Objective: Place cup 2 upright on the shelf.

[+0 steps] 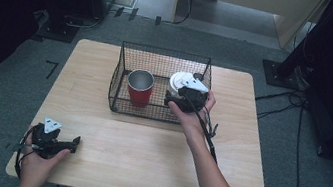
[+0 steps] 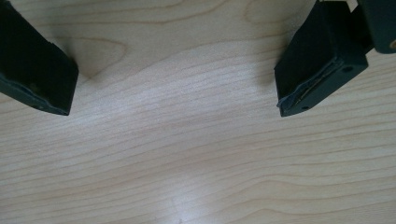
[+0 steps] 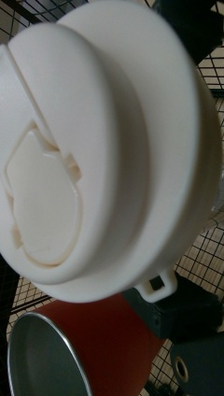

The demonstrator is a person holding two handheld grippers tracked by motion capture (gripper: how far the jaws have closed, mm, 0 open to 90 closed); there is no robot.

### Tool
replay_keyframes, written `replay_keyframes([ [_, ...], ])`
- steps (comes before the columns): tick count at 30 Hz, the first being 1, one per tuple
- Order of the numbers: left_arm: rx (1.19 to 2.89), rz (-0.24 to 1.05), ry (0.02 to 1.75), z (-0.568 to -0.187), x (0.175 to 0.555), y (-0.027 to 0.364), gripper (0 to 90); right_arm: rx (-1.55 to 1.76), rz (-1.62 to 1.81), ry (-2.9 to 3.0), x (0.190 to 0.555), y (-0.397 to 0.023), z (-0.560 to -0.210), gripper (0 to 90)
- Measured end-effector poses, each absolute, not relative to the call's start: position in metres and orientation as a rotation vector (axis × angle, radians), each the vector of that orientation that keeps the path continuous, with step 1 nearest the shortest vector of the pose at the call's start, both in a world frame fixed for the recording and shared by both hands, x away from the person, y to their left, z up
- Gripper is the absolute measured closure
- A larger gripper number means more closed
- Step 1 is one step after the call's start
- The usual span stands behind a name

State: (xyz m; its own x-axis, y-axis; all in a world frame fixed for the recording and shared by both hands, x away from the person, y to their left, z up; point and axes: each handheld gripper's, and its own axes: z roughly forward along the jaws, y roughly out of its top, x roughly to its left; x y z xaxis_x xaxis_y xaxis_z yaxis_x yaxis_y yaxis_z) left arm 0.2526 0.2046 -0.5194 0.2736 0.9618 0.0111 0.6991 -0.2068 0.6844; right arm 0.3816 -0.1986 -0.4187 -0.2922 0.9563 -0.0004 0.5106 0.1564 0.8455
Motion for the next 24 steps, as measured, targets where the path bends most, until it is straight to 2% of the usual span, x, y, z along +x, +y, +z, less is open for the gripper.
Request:
replay_keyframes([
  [24,1.98,0.603,1.491,-0.519,0.253,0.205,0.0,1.336,1.047,1.865,0.359,-0.21,-0.412,9.5],
])
